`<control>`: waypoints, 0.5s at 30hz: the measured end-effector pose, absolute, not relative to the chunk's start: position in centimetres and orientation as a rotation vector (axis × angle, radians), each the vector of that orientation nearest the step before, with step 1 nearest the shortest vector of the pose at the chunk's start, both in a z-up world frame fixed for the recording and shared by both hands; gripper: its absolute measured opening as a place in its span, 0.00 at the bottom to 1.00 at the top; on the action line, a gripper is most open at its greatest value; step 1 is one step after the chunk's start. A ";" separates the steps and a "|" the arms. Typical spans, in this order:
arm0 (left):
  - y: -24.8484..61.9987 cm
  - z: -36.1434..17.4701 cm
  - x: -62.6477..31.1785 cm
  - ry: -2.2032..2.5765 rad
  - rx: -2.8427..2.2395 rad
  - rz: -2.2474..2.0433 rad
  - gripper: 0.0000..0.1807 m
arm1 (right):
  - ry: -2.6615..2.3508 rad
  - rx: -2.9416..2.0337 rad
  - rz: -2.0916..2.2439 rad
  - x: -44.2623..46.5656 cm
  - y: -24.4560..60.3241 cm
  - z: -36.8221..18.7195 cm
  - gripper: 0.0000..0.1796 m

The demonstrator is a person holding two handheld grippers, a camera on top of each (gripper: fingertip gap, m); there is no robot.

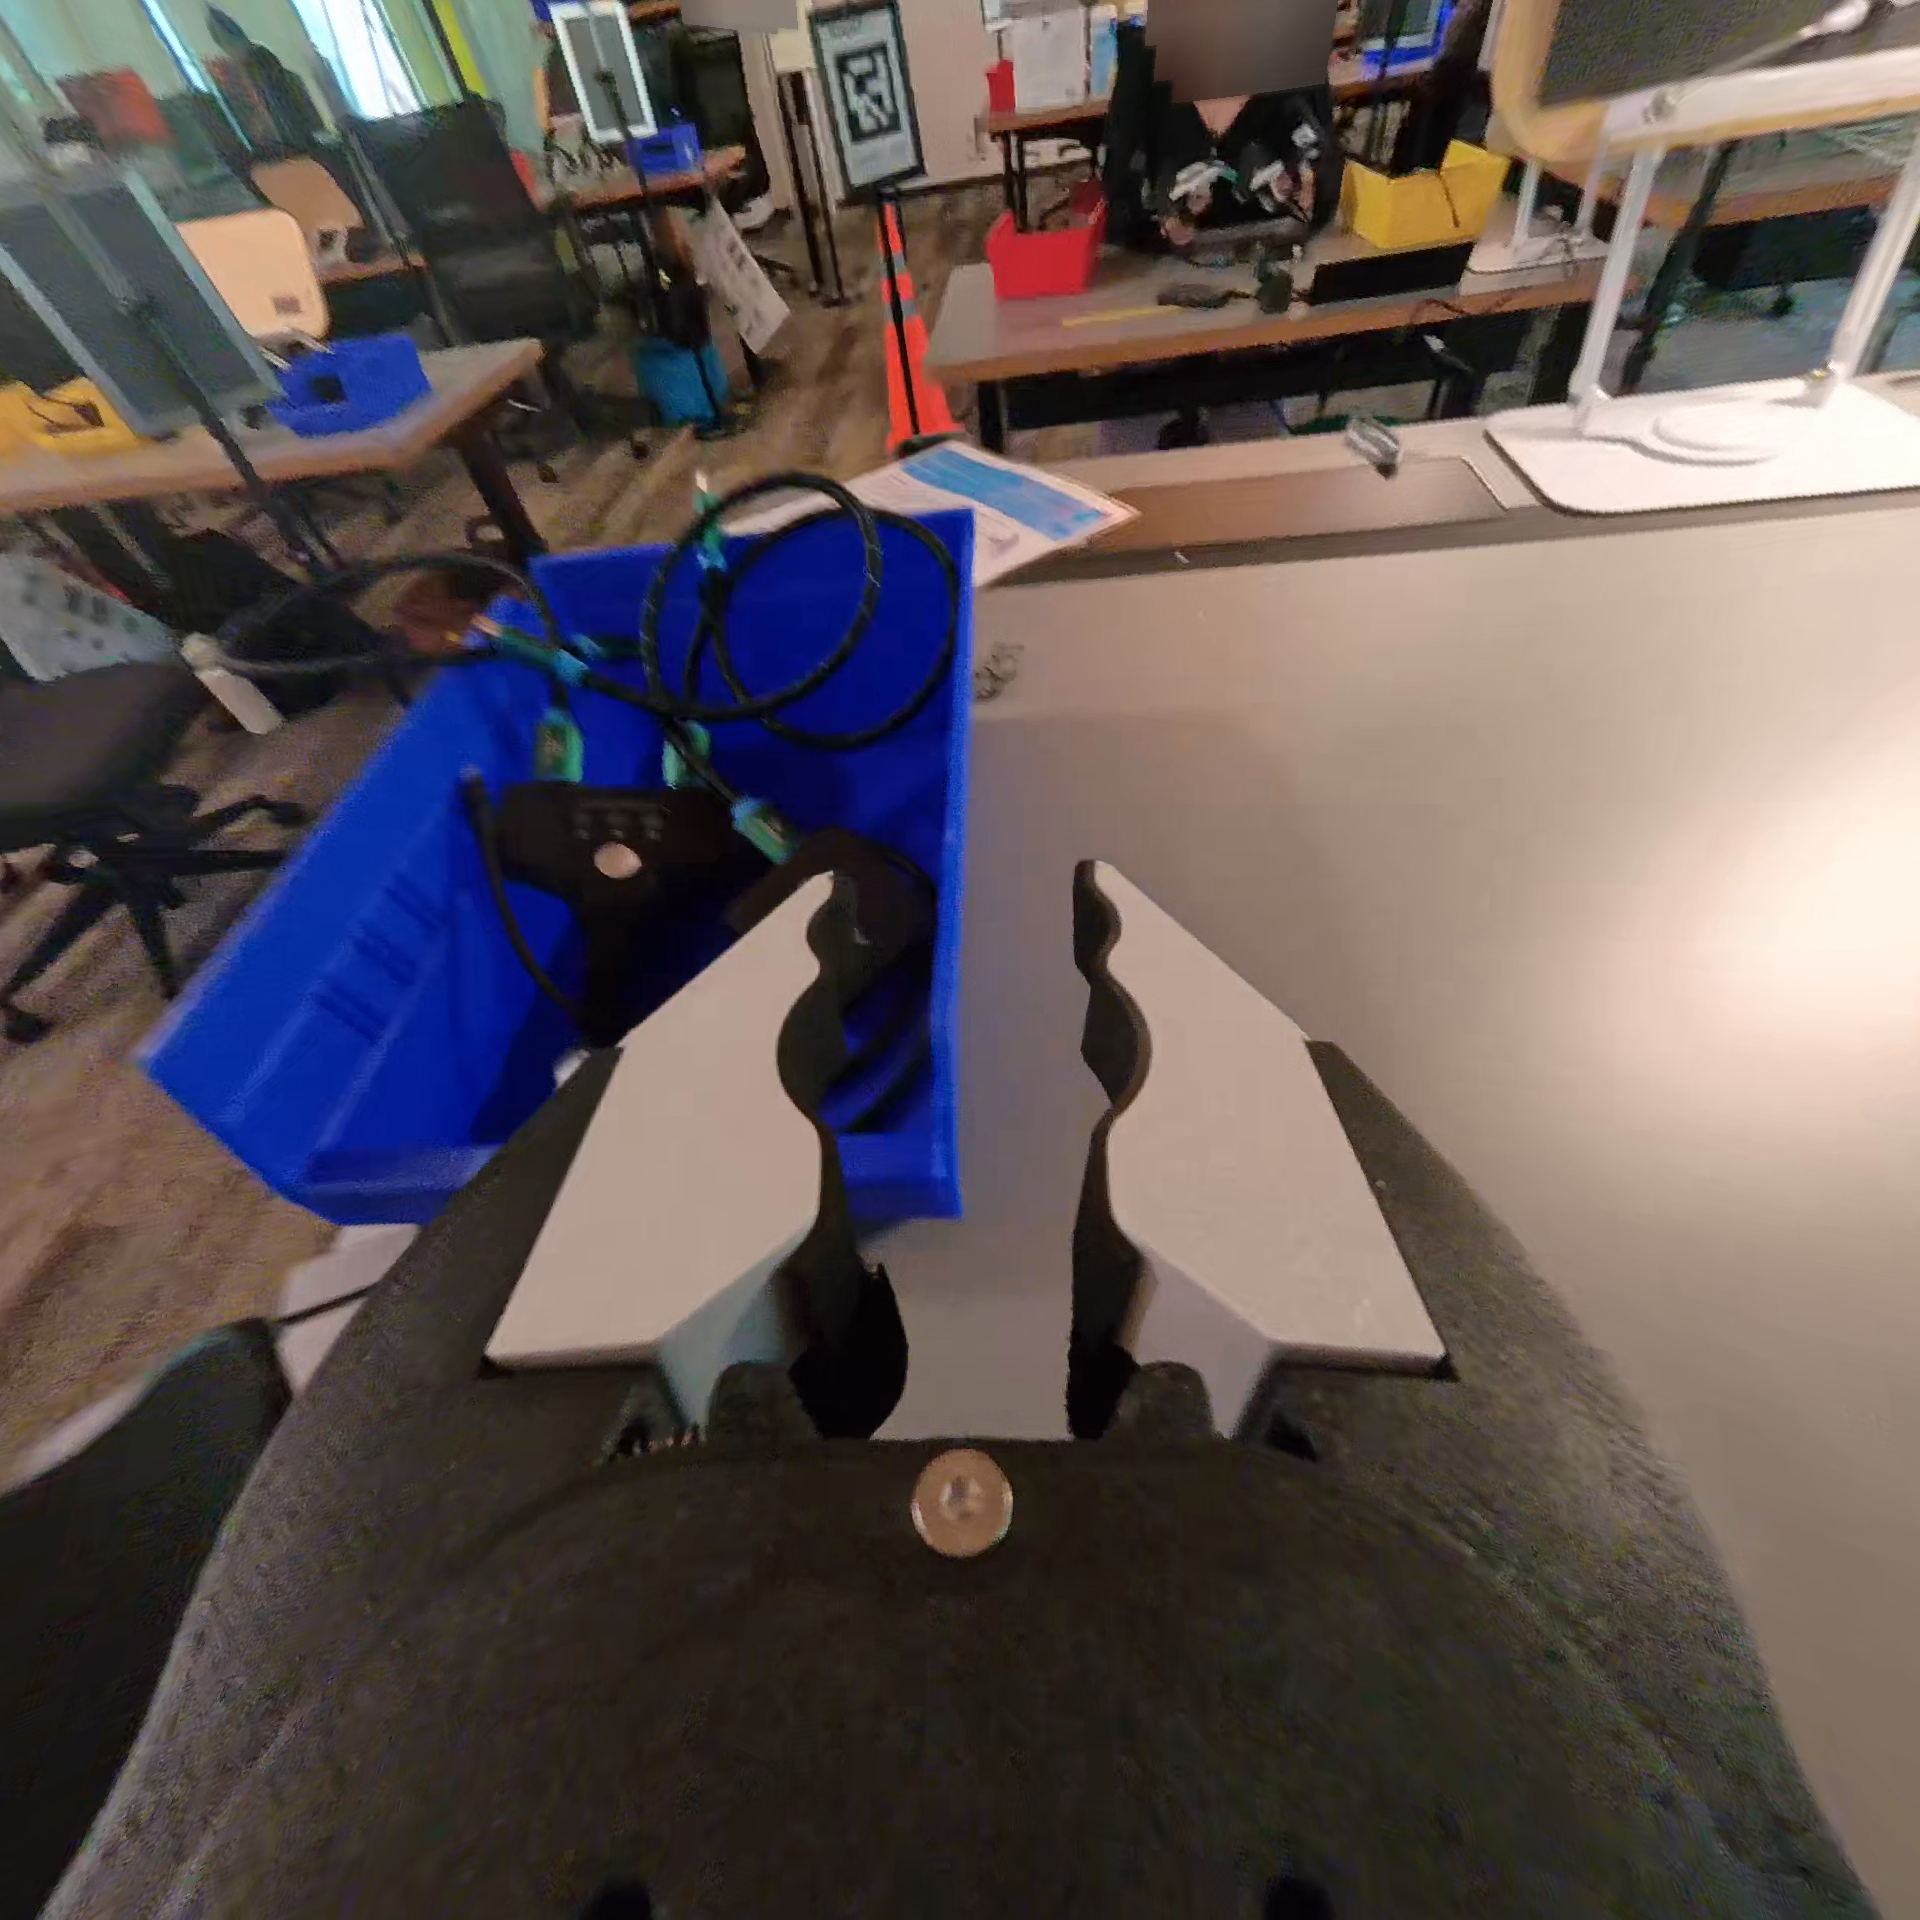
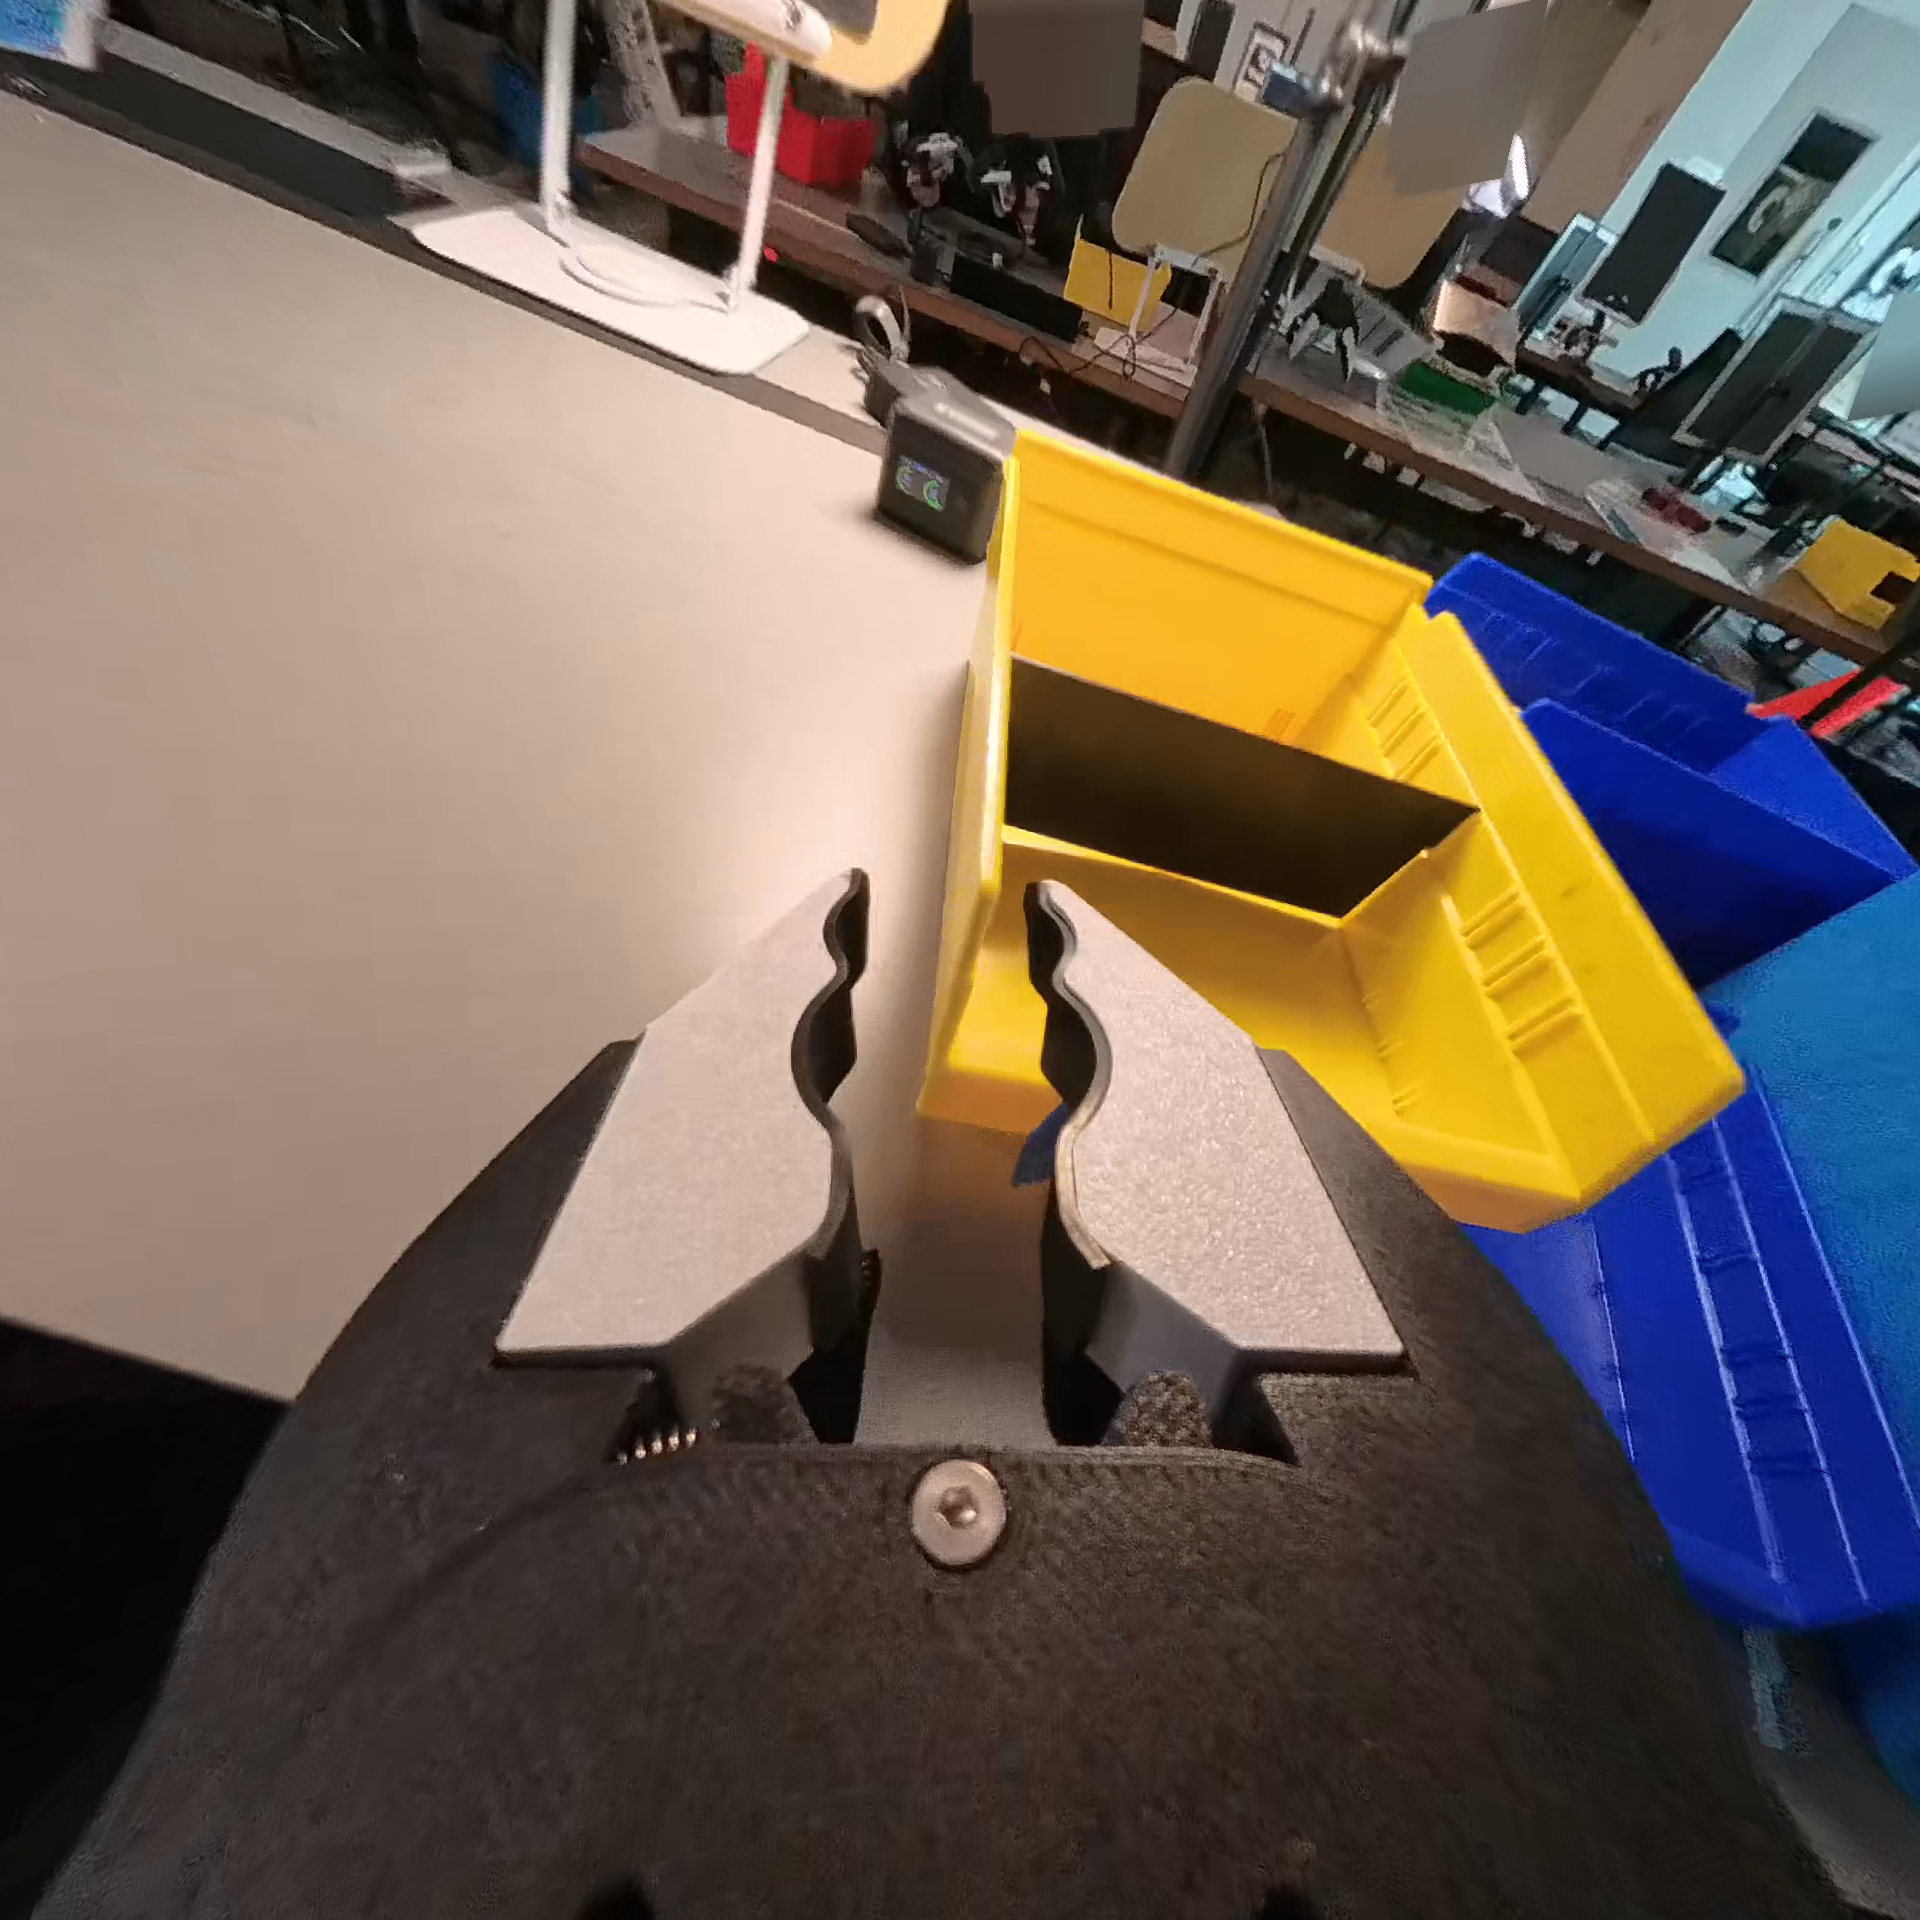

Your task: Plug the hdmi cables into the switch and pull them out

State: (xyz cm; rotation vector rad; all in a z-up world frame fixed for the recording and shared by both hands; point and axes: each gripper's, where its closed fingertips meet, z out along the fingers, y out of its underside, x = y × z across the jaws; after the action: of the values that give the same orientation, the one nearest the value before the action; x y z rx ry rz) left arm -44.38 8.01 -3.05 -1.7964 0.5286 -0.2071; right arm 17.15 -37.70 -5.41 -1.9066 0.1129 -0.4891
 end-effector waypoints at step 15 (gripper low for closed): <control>23.8 -14.1 -52.2 0.652 -2.552 0.236 0.31 | -0.210 -1.852 0.047 5.3 -23.8 -8.3 0.17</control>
State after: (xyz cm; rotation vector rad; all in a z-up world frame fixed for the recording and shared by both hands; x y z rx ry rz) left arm -52.24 23.83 -14.07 -2.5522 0.6522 0.2358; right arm 5.30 -23.75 -8.27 -1.8522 -0.2098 0.0474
